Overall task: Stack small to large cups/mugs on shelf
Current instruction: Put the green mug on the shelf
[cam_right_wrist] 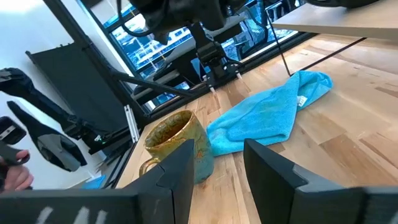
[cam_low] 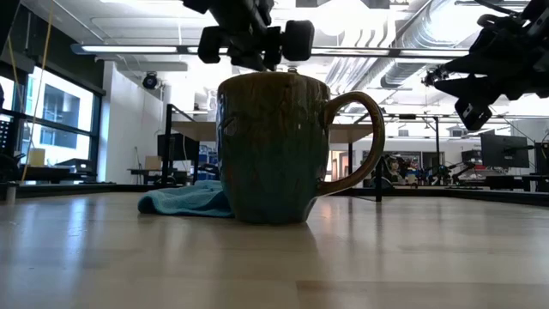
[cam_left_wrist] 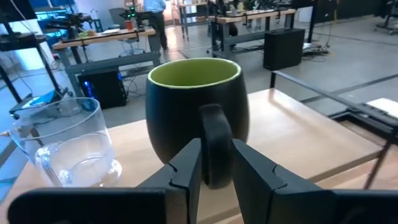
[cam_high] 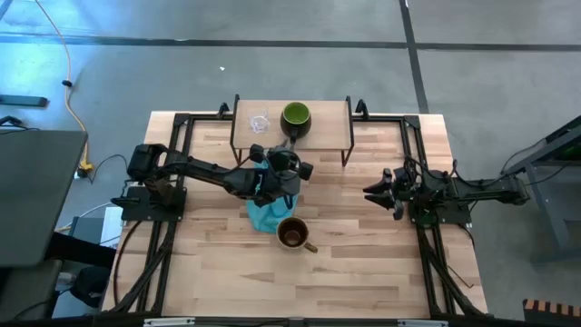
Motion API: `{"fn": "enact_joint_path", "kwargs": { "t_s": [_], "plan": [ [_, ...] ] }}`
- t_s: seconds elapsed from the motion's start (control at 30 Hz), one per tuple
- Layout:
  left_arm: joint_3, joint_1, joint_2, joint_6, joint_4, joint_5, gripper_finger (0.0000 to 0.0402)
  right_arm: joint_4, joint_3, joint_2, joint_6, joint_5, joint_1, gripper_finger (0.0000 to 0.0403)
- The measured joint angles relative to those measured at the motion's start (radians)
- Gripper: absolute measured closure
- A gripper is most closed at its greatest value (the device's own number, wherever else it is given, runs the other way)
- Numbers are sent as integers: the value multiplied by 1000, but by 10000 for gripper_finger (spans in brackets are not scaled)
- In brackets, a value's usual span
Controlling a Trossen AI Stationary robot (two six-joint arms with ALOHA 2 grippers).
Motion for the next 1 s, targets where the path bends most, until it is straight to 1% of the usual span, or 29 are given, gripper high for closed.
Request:
{"fn": "enact_joint_path", "kwargs": {
  "t_s": [0.13, 0.47, 0.7, 0.83, 1.0],
  "plan": [
    [0, 13, 0, -8, -35, -15, 328, -1, 0, 0, 4, -13, 0, 275],
    [0, 45, 0, -172, -174, -10, 328, -1, 0, 0, 30, -21, 0, 275],
    [0, 67, 0, -251, -215, 54, 328, -1, 0, 0, 29, -21, 0, 275],
    [0, 79, 0, -255, -214, 62, 328, -1, 0, 0, 30, -21, 0, 275],
    [0, 89, 0, -263, -205, 119, 328, -1, 0, 0, 30, -21, 0, 275]
  ]
}}
